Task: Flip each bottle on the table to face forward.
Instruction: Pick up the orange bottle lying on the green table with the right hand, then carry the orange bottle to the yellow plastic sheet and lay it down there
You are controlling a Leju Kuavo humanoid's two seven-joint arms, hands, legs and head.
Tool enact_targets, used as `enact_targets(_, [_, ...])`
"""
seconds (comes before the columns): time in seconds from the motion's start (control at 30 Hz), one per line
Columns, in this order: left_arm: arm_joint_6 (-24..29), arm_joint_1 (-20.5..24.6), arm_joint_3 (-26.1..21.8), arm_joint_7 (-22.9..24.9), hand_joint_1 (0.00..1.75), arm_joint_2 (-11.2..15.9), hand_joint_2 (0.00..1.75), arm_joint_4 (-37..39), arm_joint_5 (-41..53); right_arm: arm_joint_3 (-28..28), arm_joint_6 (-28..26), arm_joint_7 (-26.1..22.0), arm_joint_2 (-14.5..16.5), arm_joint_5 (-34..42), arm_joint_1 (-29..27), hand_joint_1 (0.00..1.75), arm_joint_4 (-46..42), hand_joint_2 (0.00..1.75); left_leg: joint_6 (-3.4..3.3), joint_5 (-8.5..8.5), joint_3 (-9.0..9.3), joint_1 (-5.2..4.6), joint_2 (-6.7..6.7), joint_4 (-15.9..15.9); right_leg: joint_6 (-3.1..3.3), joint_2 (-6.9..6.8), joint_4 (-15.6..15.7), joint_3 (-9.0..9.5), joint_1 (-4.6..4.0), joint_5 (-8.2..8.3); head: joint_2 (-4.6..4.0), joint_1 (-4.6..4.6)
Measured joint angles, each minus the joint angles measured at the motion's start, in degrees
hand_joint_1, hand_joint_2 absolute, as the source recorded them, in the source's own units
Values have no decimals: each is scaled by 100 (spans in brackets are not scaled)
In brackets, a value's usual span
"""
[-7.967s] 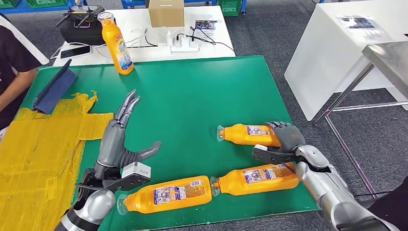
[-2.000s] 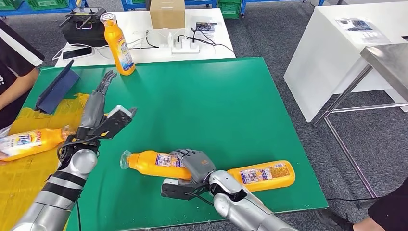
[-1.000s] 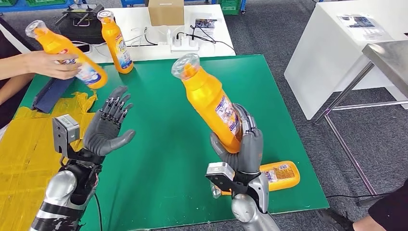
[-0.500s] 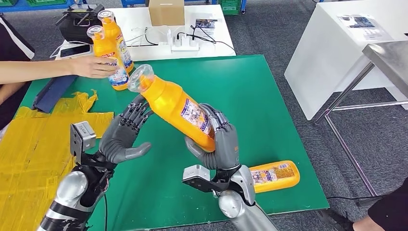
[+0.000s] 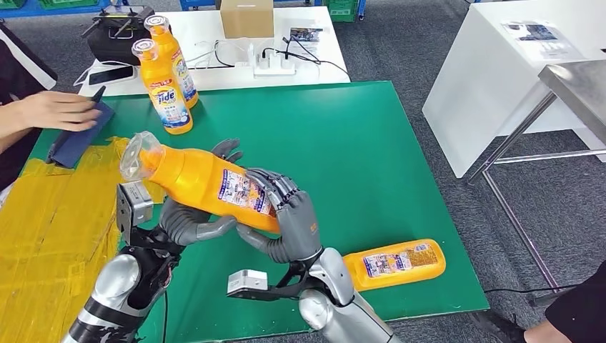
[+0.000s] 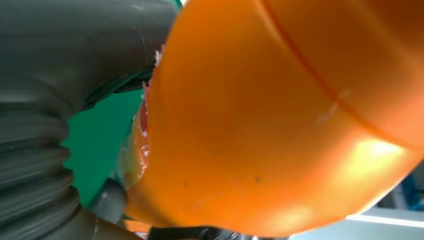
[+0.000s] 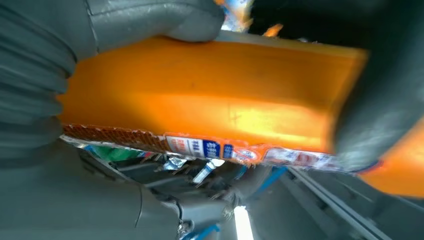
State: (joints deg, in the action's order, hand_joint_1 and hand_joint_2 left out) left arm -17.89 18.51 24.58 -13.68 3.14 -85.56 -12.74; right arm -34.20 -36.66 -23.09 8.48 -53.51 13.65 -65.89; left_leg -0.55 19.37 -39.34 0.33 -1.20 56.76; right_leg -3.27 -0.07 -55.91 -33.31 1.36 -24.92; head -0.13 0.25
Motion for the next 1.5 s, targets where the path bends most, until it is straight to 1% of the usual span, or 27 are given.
enact_targets(0.07, [42,9,5,20,0,-9,175,17,-23,-100,-9,-3,27,-1,25,175,57,175,0,0,0,0,-1,0,1,0,0,-1,0,-1,0,0])
enact_targets(0.1, [82,12,5,32,11,-17,175,33,-37,-153,-8,-4,41,0,39,175,79,175,0,0,0,0,-1,0,1,0,0,-1,0,-1,0,0])
enact_targets(0.2, [247,19,3,62,142,-51,175,91,-79,-324,9,16,86,23,67,175,135,175,0,0,0,0,0,0,1,0,1,-6,0,-1,0,0])
enact_targets(0.23, [314,19,0,71,175,-67,175,107,-96,-371,18,34,97,41,82,175,148,175,0,0,0,0,0,0,1,0,1,-16,1,-1,0,0])
enact_targets(0.37, [577,18,-21,110,175,-130,175,175,-209,-551,26,159,108,179,170,175,220,175,2,3,-1,0,0,0,2,0,1,-56,1,-2,0,1])
enact_targets(0.57, [775,-22,-31,93,175,-177,175,193,-273,-651,57,152,94,556,204,175,287,175,2,2,-11,0,0,0,0,0,0,-28,1,0,0,1])
enact_targets(0.87, [853,-107,-31,49,175,-183,175,193,-216,-707,60,137,72,619,162,174,290,175,2,1,-14,1,1,0,1,1,0,-20,0,0,0,1])
enact_targets(0.9, [853,-112,-31,48,175,-184,175,193,-215,-710,60,137,69,619,162,142,290,175,2,1,-14,1,1,0,1,1,0,-22,0,0,0,1])
enact_targets(1.0, [903,-122,-31,25,175,-192,175,192,-164,-716,37,127,62,635,145,11,289,175,2,1,-14,0,0,0,1,0,0,-22,0,0,0,1])
enact_targets(1.03, [966,-125,-31,-6,175,-197,175,187,-87,-718,4,109,62,661,114,0,283,175,2,1,-14,0,0,0,1,0,0,-18,0,0,0,1])
enact_targets(1.1, [1188,-150,-37,-92,175,-205,175,161,223,-722,-63,71,58,737,3,0,225,175,1,1,-14,0,-1,0,0,0,0,-12,0,0,0,1])
enact_targets(1.17, [1544,-192,-88,-161,175,-203,175,123,725,-722,-78,66,34,790,-178,0,52,175,1,1,-15,-1,-1,0,0,0,0,-12,0,0,0,2])
enact_targets(1.23, [1973,-218,-216,-181,175,-180,175,87,1359,-699,-9,131,-36,779,-406,0,-264,175,1,1,-16,-1,-2,0,0,-1,0,-13,0,0,0,2])
enact_targets(1.3, [2443,-226,-410,-123,175,-122,175,50,2201,-611,150,250,-160,735,-663,0,-689,175,2,2,-17,0,-4,0,0,-1,0,-14,0,-2,0,1])
enact_targets(1.4, [3113,-193,-750,269,175,45,175,38,4042,-359,502,401,-383,680,-1071,0,-1398,175,4,4,-17,1,-2,0,1,0,0,-22,0,-3,0,1])
enact_targets(1.47, [3345,-103,-990,602,175,175,175,113,5234,-145,726,448,-518,649,-1311,0,-1841,175,5,4,-16,1,-2,0,4,0,0,-46,-1,-5,0,1])
enact_targets(1.5, [3395,-41,-1098,727,175,236,175,179,5668,-44,803,457,-573,638,-1402,0,-2022,175,5,4,-16,1,-2,-1,8,0,1,-58,-1,-8,0,1])
